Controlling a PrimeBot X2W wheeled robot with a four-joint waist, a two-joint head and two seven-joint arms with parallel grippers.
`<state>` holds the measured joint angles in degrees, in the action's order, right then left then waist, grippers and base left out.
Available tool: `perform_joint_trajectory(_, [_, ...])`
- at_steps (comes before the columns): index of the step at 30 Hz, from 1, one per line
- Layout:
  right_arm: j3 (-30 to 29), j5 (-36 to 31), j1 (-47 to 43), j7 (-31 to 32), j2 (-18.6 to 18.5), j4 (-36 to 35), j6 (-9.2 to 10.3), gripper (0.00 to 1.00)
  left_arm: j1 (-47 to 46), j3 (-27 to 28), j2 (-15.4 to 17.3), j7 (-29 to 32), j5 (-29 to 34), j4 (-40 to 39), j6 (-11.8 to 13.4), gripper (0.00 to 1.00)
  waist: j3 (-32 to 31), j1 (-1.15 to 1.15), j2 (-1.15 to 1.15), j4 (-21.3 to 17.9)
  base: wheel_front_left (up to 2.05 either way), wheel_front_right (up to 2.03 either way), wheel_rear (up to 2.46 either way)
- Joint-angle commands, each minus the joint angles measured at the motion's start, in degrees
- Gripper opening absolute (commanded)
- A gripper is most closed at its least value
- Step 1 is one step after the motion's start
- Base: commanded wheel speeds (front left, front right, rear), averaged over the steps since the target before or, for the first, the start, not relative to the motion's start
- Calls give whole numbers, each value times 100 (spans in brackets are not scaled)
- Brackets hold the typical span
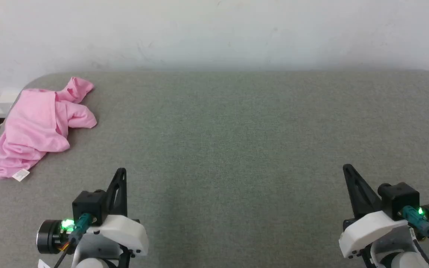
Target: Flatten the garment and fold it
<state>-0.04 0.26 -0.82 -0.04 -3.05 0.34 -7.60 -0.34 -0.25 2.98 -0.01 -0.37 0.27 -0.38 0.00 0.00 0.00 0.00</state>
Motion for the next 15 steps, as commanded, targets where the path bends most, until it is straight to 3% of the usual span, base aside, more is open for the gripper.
perform_joint_trajectory(1, [4, -26, 82, 4, 17, -34, 11, 0, 34, 25, -11, 1, 37, -27, 38, 0, 0, 0, 0, 0, 0, 0, 0])
perform_joint_trajectory(15, [4, -26, 82, 4, 17, -34, 11, 0, 34, 25, -11, 1, 37, -27, 38, 0, 0, 0, 0, 0, 0, 0, 0])
